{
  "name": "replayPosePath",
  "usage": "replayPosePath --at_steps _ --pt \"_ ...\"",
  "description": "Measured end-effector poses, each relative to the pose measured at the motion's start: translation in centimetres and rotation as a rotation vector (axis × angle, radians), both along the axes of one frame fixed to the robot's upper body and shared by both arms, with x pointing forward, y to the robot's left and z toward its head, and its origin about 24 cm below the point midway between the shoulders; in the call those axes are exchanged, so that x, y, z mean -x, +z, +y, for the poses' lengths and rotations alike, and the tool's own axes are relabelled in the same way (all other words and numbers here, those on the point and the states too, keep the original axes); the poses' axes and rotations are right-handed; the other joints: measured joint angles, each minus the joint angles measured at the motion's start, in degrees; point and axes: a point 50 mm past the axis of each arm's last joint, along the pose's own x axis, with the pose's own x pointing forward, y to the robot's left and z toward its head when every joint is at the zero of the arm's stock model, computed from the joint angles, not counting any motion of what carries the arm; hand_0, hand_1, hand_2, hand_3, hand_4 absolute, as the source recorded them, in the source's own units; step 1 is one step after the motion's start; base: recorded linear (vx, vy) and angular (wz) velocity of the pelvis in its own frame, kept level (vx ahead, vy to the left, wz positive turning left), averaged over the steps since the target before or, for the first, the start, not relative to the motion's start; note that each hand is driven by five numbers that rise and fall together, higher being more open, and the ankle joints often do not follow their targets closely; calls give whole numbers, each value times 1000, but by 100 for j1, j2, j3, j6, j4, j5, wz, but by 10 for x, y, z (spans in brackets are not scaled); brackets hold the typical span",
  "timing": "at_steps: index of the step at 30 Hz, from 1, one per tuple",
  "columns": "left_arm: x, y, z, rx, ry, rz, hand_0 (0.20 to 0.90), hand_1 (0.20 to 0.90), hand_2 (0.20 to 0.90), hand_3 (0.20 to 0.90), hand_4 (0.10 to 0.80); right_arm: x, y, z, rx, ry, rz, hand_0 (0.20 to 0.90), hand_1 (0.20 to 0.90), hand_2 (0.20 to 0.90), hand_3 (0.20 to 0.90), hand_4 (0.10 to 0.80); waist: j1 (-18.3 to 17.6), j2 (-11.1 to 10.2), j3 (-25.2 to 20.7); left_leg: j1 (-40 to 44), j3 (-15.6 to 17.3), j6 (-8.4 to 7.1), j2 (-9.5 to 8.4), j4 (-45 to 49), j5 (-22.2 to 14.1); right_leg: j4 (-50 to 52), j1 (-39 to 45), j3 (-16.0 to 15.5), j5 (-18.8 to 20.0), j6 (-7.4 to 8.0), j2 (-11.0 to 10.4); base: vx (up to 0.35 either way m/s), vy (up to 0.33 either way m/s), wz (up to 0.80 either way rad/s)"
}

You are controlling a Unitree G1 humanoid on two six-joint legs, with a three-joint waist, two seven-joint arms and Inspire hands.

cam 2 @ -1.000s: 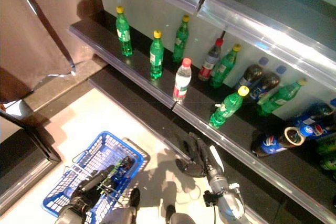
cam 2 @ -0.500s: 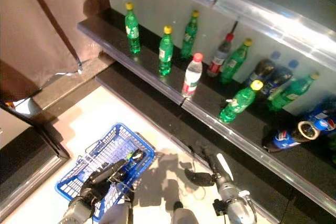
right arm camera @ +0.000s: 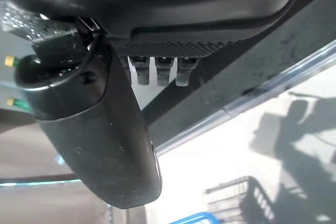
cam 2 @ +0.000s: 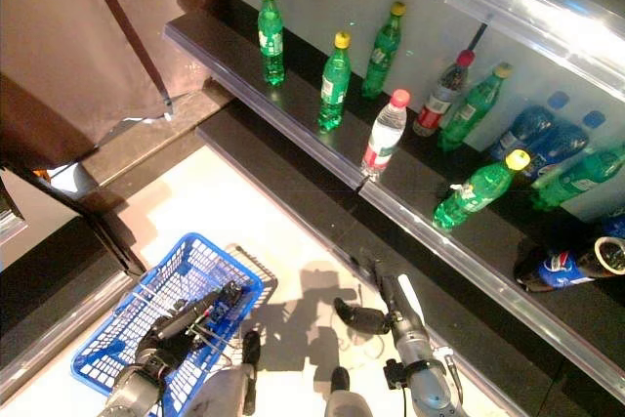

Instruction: Pick up the drink and place into the basket.

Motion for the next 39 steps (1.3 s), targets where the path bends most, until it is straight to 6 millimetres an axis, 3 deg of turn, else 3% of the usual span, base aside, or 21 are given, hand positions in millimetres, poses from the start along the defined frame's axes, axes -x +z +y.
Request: replayPosePath --at_steps 7,10,13,19,25,30,39 --pt "-1 3 -9 1 -67 0 300 300 300 200 100 -20 69 17 -45 120 -332 900 900 900 900 800 111 -71 40 84 9 -16 22 -5 -9 -261 214 3 141 -17 30 62 -15 -1" --pt "-1 1 -14 11 -96 15 300 300 300 200 100 -38 106 19 -67 89 -517 900 900 900 900 800 118 -91 32 140 11 -49 28 -32 -33 -260 259 8 143 -19 20 66 -7 0" --pt "-3 1 -18 5 -125 19 300 300 300 200 100 -50 128 14 -80 37 -621 900 900 900 900 800 126 -96 29 195 18 -55 33 -82 -25 -259 288 9 147 -23 18 63 -7 -1" --pt "-4 1 -21 -2 -149 26 300 300 300 200 100 -66 146 6 -92 -83 -680 900 900 900 900 800 152 -79 12 282 11 -44 29 -131 8 -258 354 -8 142 -31 41 75 -14 0" --pt "-12 1 -24 4 -163 24 300 300 300 200 100 -87 139 -8 -67 -233 -644 900 900 900 900 800 303 18 -26 225 -146 -58 14 -49 19 -260 423 -166 127 -39 63 0 -40 12" --pt "-26 6 -26 0 -178 -8 300 300 300 200 100 -104 144 -14 -57 -334 -662 900 900 900 900 800 434 220 -2 -187 -297 -128 82 28 75 -260 109 -266 181 -95 132 -175 -53 14" --pt "-59 25 -40 -8 -241 -100 300 300 300 200 100 -119 167 -16 -69 -425 -753 900 900 900 900 800 569 611 533 -777 -346 -60 95 4 297 -261 -481 -293 334 -75 168 -142 -32 2"
